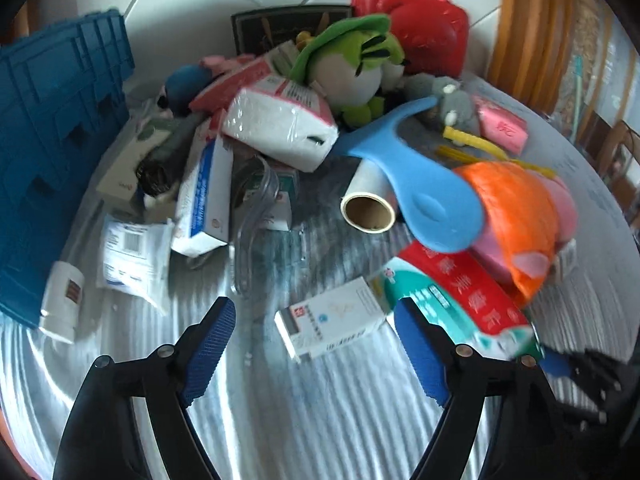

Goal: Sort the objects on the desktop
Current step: 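Lower left tool toward square white medicine box while right tool approaches green jar, then close left tool on white medicine box while right tool grasps green jar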

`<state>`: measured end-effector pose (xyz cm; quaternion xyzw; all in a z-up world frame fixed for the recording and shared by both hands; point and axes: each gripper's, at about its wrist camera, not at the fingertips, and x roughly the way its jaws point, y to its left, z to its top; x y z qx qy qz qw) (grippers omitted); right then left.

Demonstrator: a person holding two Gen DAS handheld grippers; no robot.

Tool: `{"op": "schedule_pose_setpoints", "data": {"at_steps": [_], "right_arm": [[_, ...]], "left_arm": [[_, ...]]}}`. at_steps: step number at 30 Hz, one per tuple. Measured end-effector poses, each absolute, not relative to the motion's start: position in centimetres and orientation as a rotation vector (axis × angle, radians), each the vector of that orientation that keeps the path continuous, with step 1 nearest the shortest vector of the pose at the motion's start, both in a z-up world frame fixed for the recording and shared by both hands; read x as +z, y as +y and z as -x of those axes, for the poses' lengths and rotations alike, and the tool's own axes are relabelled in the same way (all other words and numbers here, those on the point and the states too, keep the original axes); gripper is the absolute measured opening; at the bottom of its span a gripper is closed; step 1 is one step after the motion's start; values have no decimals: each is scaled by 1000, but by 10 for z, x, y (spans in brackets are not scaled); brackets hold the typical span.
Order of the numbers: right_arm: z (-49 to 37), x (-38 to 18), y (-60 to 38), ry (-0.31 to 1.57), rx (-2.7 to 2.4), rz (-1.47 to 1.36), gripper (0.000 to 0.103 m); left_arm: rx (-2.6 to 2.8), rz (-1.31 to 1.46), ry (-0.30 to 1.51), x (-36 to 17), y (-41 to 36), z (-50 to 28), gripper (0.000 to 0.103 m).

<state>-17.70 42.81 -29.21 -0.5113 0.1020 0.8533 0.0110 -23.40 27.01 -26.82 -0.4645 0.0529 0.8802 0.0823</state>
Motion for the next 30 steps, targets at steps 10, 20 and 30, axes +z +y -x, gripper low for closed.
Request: {"op": "schedule_pose_setpoints", "data": {"at_steps": [10, 20, 30], "right_arm": [[180, -292, 426, 258, 2697, 1600, 41], [180, -292, 424, 252, 2705, 1582, 41], [174, -293, 420, 231, 2675, 1574, 41]], "left_arm": [[2649, 1579, 68, -308, 264, 246, 81], [2690, 1527, 56, -304, 265, 246, 72], [2695, 1494, 128, -302, 258, 223, 61]]}}
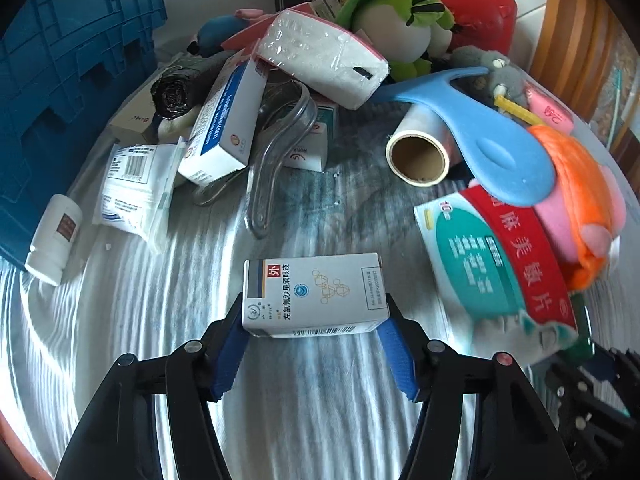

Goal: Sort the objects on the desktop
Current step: 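Close left tool on white medicine box while right tool grasps green jar, then carry white box with left tool while right tool carries green jar to crate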

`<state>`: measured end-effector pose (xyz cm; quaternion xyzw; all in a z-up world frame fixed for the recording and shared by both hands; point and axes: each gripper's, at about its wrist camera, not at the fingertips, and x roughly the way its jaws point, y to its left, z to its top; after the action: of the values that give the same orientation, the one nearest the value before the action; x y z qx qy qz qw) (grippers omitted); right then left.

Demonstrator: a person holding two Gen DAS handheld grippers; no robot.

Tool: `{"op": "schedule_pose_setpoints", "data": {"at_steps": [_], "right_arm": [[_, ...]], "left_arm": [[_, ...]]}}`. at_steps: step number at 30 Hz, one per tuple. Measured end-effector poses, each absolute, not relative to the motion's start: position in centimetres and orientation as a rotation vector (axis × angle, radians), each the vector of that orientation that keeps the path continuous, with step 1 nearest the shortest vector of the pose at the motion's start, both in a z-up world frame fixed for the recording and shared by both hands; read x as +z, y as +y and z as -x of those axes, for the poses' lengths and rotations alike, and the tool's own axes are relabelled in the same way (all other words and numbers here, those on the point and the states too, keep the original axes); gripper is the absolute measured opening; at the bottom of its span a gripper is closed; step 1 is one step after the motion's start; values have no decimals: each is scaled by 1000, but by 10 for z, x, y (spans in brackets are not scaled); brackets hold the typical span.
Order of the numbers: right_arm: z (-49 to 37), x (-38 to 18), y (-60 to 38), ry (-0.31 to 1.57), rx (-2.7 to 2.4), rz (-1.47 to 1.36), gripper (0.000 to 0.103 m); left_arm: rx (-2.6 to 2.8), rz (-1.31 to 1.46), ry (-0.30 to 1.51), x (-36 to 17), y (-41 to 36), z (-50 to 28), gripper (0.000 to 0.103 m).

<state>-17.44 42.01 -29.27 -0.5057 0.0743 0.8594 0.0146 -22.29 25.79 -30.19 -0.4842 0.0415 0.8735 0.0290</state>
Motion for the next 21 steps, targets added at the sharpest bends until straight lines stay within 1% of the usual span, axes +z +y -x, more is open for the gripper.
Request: {"op": "schedule_pose_setpoints", "data": {"at_steps": [4, 8, 13, 21], "right_arm": [[167, -288, 422, 230, 2660, 1563, 41], [161, -268, 428, 224, 2666, 1502, 41], [157, -226, 428, 212, 2728, 1389, 41], [161, -169, 393, 130, 2881, 1271, 41]], "left_arm": [[2689, 1466, 150, -292, 255, 212, 61], [2694, 1424, 152, -271, 251, 202, 61], [2720, 1343, 156, -235, 247, 192, 61], [2800, 1234, 135, -181, 227, 186, 61]]}}
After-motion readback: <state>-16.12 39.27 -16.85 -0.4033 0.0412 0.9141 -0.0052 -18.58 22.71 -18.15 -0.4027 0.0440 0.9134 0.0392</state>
